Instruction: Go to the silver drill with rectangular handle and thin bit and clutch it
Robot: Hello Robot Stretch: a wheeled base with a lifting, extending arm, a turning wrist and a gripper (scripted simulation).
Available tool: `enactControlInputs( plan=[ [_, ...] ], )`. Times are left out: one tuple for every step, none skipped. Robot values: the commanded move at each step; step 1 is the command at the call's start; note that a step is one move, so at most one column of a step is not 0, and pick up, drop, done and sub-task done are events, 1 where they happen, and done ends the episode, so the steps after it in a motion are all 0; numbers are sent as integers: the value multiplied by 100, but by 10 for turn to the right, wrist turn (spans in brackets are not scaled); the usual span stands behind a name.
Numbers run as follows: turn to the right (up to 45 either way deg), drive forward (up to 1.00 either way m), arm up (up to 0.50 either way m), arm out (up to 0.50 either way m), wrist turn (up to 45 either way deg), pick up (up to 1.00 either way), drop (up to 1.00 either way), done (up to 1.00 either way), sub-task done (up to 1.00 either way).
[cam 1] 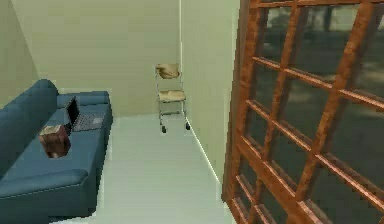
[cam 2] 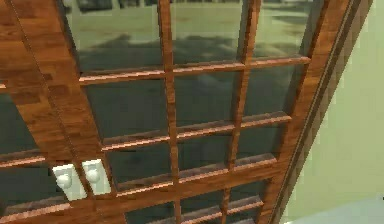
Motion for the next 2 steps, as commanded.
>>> enactControlInputs(
  plan=[
    [-120,0,0,0,0,0,0,0,0],
    [-30,0,0,0,0,0,0,0,0]
  ],
)
